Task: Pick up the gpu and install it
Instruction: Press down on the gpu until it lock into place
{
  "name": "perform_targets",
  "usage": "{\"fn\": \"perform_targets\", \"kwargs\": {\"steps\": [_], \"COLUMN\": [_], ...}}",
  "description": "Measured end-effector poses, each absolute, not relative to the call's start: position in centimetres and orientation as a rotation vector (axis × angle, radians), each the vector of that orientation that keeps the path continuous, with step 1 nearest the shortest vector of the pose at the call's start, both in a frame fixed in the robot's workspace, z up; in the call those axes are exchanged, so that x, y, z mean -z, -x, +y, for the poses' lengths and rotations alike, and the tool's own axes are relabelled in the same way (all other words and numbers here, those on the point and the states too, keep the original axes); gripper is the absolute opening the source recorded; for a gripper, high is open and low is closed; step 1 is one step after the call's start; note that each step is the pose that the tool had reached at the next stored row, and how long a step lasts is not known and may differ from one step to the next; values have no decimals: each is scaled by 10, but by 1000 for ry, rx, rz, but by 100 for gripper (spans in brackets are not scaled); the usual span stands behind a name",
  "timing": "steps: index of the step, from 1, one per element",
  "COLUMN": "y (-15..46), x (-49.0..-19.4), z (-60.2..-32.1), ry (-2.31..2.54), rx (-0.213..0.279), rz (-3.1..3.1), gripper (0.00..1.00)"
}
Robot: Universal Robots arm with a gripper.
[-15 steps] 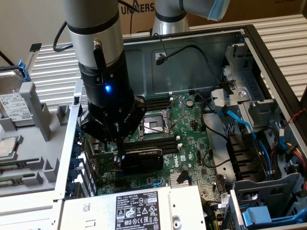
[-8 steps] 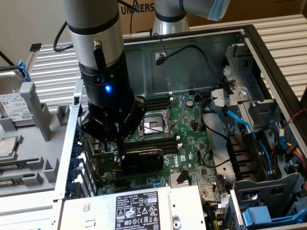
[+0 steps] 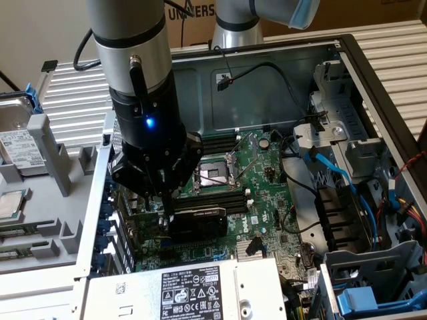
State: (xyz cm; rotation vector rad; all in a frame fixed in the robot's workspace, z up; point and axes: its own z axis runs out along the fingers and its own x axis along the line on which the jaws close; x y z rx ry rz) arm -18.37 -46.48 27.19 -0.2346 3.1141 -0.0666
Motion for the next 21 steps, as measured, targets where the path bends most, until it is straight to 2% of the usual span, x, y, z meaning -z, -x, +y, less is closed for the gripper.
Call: {"fn": "perform_targets", "kwargs": {"steps": [15, 21], "y": [184, 184], "x": [-298, -299], "z": [-465, -465], "ry": [229, 229], "rx": [67, 67], "rz": [3115, 3115], "gripper": [11, 11]}}
